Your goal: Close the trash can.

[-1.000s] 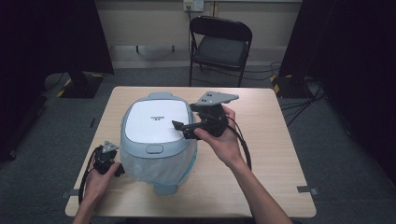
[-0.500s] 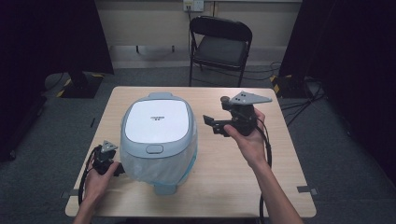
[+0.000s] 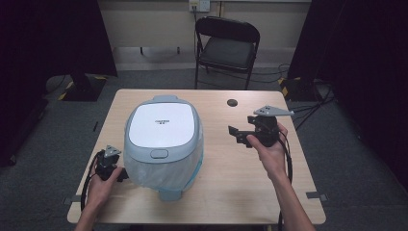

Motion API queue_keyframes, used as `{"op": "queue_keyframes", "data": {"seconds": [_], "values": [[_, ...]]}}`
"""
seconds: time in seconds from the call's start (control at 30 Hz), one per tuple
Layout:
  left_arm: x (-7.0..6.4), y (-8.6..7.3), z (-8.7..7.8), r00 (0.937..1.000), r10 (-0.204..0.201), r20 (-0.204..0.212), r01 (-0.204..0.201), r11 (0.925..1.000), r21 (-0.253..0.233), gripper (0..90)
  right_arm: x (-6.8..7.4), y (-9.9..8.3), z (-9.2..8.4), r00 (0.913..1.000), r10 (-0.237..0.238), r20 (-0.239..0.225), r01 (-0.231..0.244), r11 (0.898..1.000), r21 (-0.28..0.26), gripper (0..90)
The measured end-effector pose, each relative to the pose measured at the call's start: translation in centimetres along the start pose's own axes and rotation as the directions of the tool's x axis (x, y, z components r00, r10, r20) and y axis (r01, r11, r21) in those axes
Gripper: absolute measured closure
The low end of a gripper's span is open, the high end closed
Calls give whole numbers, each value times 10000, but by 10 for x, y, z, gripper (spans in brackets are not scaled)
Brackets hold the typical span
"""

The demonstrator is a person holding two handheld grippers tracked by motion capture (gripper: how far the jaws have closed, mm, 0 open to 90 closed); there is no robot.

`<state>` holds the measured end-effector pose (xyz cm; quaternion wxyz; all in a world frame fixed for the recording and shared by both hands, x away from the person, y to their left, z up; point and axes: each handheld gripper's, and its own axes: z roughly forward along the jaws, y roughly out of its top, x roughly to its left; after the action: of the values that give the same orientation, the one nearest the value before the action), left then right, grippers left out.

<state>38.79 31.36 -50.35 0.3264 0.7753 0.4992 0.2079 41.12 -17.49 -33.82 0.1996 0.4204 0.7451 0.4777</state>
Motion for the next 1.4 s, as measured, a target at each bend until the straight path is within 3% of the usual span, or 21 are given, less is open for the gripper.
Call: {"op": "queue_keyframes", "data": {"seconds": [0.4, 0.7, 0.87, 1.03, 1.07, 1.2, 1.23, 1.3, 1.33, 1.4], "values": [[0, 0, 0, 10000, -46, -26, 46, 10000, -2, 1, -35, -43, -3, 9912, 762, 1081, -845, 9936, 745, 150], [-1, 0, 0, 10000, -63, -35, 63, 10000, -8, 1, -58, -88, 1, 9768, 1397, 1621, -1662, 9725, 1634, 155], [-1, 0, 0, 10000, -63, -31, 63, 10000, -3, 1, -64, -111, 4, 9702, 1318, 2036, -1760, 9601, 2175, 162], [-1, 0, 0, 10000, -59, -32, 59, 10000, -3, 1, -73, -132, 9, 9597, 1138, 2568, -1890, 9379, 2909, 169], [-1, 0, 0, 10000, -63, -32, 63, 10000, -6, 1, -75, -136, 9, 9583, 1120, 2630, -1898, 9373, 2923, 170], [-1, 0, 0, 10000, -61, -34, 61, 10000, -5, 1, -80, -146, 11, 9473, 1254, 2949, -2164, 9291, 3000, 155], [-1, 0, 0, 10000, -56, -40, 56, 10000, -4, 1, -80, -148, 12, 9403, 1270, 3157, -2270, 9253, 3037, 156], [-1, 0, 0, 10000, -55, -41, 55, 10000, -2, 1, -79, -151, 16, 9301, 867, 3570, -2151, 9162, 3379, 147], [-1, 0, 0, 10000, -60, -39, 60, 10000, -5, 1, -78, -153, 17, 9269, 591, 3707, -1943, 9204, 3392, 140], [-1, 0, 0, 10000, -60, -33, 60, 10000, -6, 1, -77, -155, 16, 9244, 655, 3757, -1949, 9279, 3178, 138]]}}
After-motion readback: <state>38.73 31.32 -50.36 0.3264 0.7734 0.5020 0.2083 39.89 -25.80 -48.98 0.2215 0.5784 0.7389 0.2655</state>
